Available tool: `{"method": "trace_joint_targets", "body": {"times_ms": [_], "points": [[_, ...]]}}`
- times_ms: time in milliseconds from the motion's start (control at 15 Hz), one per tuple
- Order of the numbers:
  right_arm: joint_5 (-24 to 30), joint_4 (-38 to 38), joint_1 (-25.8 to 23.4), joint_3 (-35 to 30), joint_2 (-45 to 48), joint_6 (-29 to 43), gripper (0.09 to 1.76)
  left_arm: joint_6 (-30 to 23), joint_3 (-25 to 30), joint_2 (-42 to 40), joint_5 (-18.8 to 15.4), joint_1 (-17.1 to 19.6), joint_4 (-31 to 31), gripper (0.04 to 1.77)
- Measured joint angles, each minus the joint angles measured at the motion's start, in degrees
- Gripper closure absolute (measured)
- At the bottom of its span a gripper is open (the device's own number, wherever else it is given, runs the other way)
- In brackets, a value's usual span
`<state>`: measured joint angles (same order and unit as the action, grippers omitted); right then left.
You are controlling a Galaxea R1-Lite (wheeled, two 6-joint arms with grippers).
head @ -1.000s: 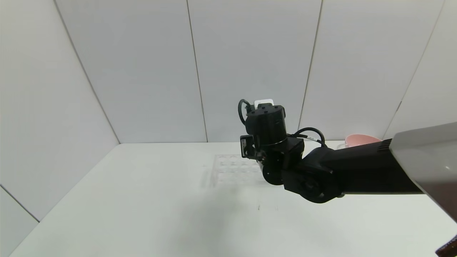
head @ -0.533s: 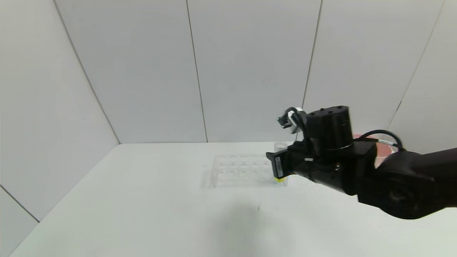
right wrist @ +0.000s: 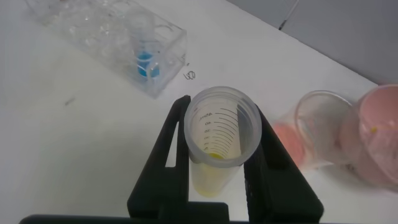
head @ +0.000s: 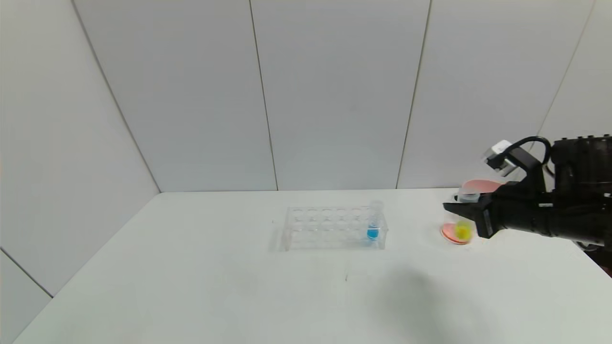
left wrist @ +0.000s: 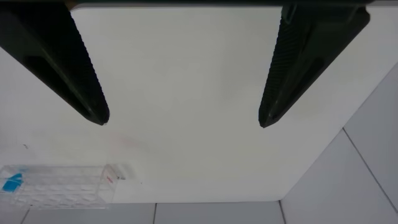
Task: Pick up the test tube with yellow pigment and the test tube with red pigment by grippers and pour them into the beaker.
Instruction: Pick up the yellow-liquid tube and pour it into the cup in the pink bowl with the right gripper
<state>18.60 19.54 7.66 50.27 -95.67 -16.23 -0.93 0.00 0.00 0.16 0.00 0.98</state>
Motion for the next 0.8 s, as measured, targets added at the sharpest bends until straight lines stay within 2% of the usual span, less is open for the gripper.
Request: {"method": "trace_joint_targets", "body": {"times_ms": [267, 533, 800], "points": [[8.74, -11.93, -11.79, 1.79, 0.69, -12.35, 1.29, -0.02, 0.00, 0.00, 0.00, 0.00, 0.00, 0.09], [9.84, -25.66, -18.20, 11.08, -1.46, -22.92, 1.29, -0.02, 0.00, 0.00, -0.02, 0.00, 0.00, 0.09], [9.58, -41.63, -22.56, 24.20, -6.23, -35.21, 1.29, -0.02, 0.00, 0.00, 0.00, 0.00, 0.00, 0.09]]}}
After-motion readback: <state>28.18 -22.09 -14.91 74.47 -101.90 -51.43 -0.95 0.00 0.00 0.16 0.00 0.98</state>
